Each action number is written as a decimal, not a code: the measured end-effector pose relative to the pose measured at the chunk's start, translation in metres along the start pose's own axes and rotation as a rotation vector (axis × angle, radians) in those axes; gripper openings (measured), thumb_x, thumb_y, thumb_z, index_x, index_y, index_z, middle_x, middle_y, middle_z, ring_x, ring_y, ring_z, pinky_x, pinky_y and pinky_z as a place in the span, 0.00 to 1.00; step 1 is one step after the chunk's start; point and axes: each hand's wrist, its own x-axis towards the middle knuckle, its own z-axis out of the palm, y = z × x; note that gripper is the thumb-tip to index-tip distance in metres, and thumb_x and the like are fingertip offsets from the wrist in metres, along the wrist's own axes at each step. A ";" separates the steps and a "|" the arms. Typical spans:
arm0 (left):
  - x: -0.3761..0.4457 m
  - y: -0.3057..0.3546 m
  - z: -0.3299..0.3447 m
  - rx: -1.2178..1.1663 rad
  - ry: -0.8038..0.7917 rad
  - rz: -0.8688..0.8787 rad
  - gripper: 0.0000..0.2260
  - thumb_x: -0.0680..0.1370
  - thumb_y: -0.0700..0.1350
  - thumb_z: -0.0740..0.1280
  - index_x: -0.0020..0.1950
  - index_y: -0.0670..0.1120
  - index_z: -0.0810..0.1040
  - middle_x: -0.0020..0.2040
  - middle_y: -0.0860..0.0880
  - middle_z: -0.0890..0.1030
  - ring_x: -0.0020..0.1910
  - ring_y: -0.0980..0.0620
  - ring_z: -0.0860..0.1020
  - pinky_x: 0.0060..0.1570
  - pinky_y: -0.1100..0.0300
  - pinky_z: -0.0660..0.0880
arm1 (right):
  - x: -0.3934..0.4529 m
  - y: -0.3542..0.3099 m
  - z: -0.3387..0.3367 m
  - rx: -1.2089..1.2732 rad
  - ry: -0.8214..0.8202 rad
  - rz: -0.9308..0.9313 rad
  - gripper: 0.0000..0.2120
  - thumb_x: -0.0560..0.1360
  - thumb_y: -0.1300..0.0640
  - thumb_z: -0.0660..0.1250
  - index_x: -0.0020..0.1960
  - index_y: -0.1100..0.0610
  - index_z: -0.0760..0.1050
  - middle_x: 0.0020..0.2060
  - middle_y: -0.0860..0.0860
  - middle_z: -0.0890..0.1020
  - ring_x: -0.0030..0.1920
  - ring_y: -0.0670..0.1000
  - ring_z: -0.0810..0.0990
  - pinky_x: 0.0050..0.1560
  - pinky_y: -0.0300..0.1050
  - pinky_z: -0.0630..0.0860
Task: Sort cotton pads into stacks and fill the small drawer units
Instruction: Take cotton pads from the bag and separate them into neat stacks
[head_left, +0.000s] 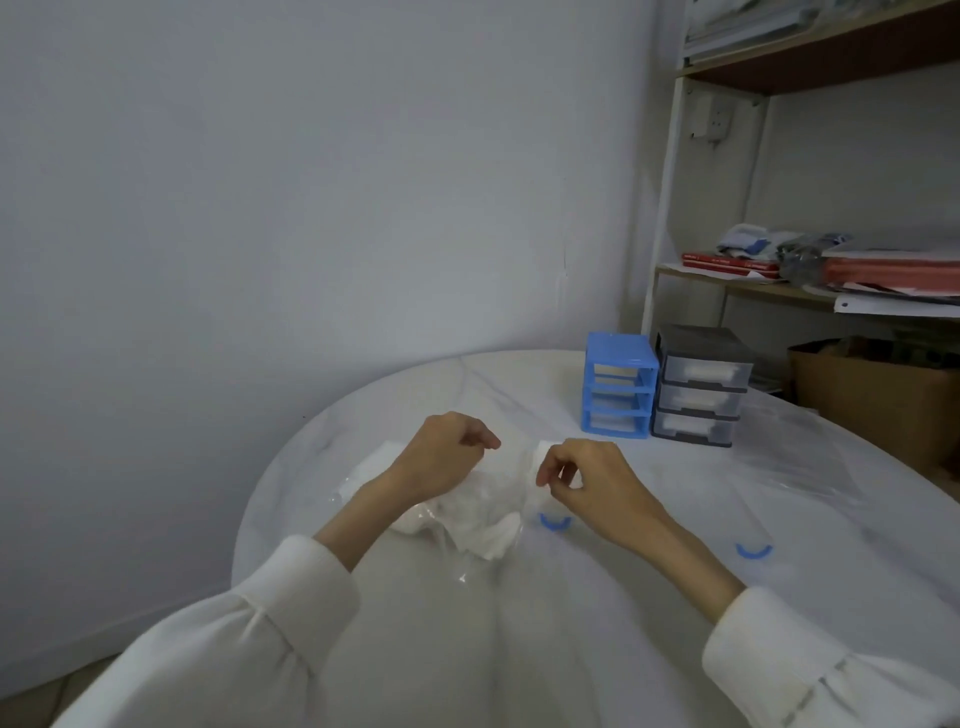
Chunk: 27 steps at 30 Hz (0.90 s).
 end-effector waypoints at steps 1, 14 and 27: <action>-0.007 -0.004 -0.005 -0.006 0.011 -0.004 0.14 0.77 0.34 0.58 0.55 0.44 0.81 0.56 0.49 0.80 0.51 0.57 0.75 0.42 0.82 0.66 | -0.004 -0.005 0.003 0.015 -0.015 -0.019 0.10 0.72 0.67 0.63 0.43 0.55 0.80 0.42 0.49 0.79 0.42 0.45 0.76 0.41 0.33 0.70; -0.055 -0.028 -0.021 0.030 -0.013 0.029 0.18 0.76 0.33 0.56 0.61 0.46 0.77 0.61 0.52 0.77 0.57 0.56 0.74 0.48 0.76 0.67 | -0.035 -0.027 0.027 0.106 0.033 -0.089 0.12 0.69 0.70 0.65 0.47 0.59 0.82 0.42 0.49 0.82 0.42 0.44 0.77 0.46 0.32 0.73; -0.062 -0.038 -0.019 0.116 -0.074 0.091 0.24 0.71 0.32 0.62 0.66 0.46 0.72 0.60 0.50 0.77 0.53 0.56 0.72 0.46 0.76 0.66 | -0.032 -0.041 0.042 0.100 -0.049 -0.039 0.16 0.75 0.61 0.64 0.63 0.58 0.74 0.60 0.49 0.78 0.59 0.49 0.76 0.56 0.35 0.70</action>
